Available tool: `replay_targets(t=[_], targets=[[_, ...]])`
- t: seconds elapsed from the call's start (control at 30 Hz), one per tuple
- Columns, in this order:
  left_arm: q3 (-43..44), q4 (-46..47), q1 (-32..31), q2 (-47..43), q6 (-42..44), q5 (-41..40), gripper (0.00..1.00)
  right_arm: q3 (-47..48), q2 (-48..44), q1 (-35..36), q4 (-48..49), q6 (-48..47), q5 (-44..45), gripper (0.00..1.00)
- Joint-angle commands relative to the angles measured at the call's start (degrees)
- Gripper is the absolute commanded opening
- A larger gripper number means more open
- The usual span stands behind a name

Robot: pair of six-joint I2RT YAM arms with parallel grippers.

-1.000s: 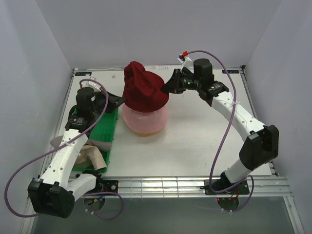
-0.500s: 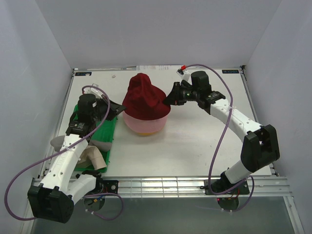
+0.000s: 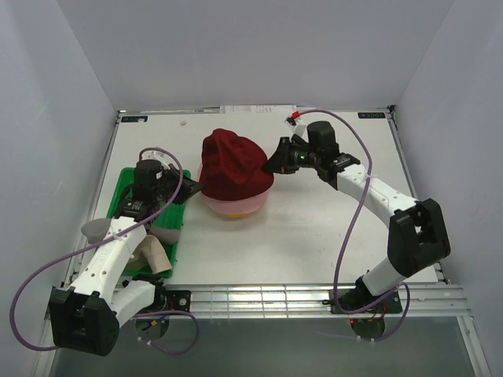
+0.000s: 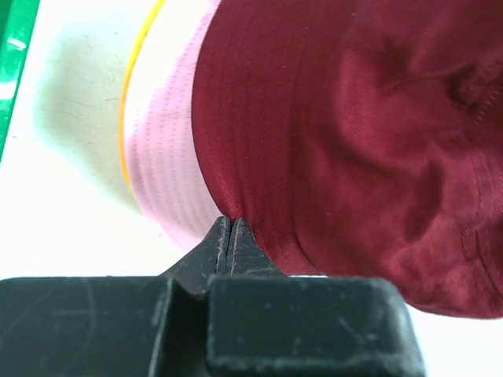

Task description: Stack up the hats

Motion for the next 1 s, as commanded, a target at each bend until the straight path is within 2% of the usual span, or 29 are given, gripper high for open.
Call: replay_targets(t=[0.0,0.57,0.77,0.9,0.97], targets=[[-1.45,0.96,0.00,0.34,1.37,-1.80,0.00,-1.35,1.01,0.09,3.59,0.61,0.24,0.08],[-1.36,-0.71,0.00,4.12,0.23,-4.52,0.00,-3.37,6.11,-1.93,5.43,6.24,-2.83,0.08],[0.83,-1.59,0.00,4.20,0.67,-4.43,0.00,-2.06,4.17,-2.98,5.43,7.20,-4.24,0.22],[1.71,-2.12,0.00,4.29,0.84,-4.34,0.00,-0.56,3.91,-3.86,5.52,8.52,-5.91,0.36],[1.89,-2.21,0.00,4.38,0.93,-4.34,0.00,0.23,3.73,-4.13,5.43,8.79,-6.35,0.40]])
